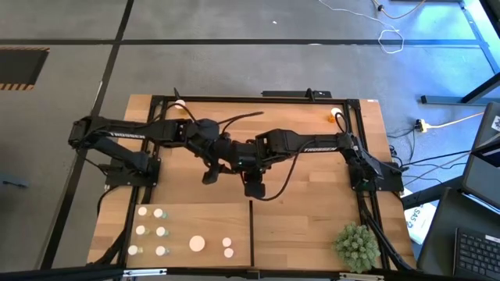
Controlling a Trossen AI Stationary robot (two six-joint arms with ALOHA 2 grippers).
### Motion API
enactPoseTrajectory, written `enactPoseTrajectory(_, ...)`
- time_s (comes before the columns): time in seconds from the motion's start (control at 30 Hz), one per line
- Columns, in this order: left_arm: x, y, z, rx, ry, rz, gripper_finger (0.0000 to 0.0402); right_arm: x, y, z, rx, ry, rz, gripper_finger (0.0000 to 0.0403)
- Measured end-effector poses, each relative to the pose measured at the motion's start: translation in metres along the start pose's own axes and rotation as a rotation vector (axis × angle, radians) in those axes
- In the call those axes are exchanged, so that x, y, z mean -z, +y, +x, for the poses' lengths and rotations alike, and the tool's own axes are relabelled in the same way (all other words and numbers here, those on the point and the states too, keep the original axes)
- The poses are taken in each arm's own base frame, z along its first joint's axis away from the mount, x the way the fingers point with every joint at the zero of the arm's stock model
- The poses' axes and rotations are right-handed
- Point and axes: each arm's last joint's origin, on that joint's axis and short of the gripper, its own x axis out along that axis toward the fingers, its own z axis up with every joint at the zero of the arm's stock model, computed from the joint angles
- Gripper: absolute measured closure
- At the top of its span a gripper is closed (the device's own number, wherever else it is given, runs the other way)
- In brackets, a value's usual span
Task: Pick and place medicine bottles onto shelf by color
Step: Put the pink pill bottle on the shelf aligned with the other pink pill bottle
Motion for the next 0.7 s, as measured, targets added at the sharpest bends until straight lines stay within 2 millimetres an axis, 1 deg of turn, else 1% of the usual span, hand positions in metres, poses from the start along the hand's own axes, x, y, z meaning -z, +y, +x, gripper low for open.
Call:
enactPoseTrajectory(0.2, -0.001, 0.000, 0.005, 0.022, -0.005, -0.028, 0.0253, 0.000, -0.001, 0.001, 0.002, 0.004, 0.002, 0.0299)
enactPoseTrajectory(0.4, -0.001, 0.002, 0.013, 0.024, -0.010, -0.033, 0.0253, 0.000, 0.000, 0.002, -0.001, 0.008, 0.002, 0.0299)
enactPoseTrajectory(0.7, -0.001, 0.002, 0.014, 0.026, -0.005, -0.057, 0.0253, 0.000, -0.001, 0.002, 0.006, 0.006, 0.002, 0.0299)
